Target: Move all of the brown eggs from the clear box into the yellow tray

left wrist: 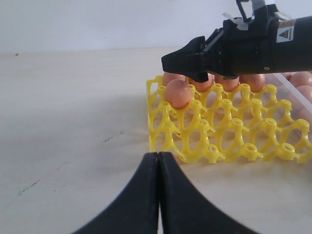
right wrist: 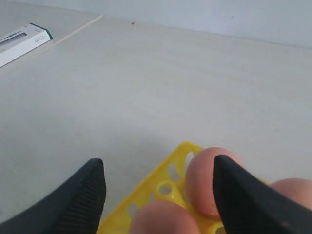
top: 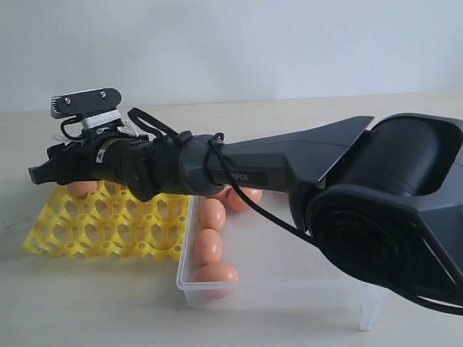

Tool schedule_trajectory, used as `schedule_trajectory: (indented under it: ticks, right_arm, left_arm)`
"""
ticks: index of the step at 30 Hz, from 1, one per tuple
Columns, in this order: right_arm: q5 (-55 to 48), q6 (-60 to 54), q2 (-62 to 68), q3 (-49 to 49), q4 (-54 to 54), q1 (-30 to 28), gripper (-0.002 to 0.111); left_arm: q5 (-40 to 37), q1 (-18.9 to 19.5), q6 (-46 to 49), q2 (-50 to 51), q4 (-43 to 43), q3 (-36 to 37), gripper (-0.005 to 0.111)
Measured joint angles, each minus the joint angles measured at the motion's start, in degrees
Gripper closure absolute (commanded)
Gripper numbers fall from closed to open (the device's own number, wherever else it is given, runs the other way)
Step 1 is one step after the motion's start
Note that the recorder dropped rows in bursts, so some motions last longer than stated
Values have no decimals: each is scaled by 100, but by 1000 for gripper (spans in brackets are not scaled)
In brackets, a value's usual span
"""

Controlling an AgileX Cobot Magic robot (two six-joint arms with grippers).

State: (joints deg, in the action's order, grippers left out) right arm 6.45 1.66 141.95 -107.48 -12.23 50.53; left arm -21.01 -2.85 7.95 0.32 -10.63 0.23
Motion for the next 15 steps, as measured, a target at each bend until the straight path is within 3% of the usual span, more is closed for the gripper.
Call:
schedule_trajectory:
  ticks: [2,4,9,15]
  right_arm:
    - [-94,0,-10,0,0,0,48]
    - [-298,0,-78,0,0,0,58]
    - [-1357,-422,-700,0,0,0,105]
    - [-3031,-1365,-1912,273,68,0,108]
  left_arm:
    - [0,0,0,0,0,0,107]
    - [0,0,0,0,0,0,107]
    - [0,0,0,0,0,0,107]
    - [0,0,0,0,0,0,107]
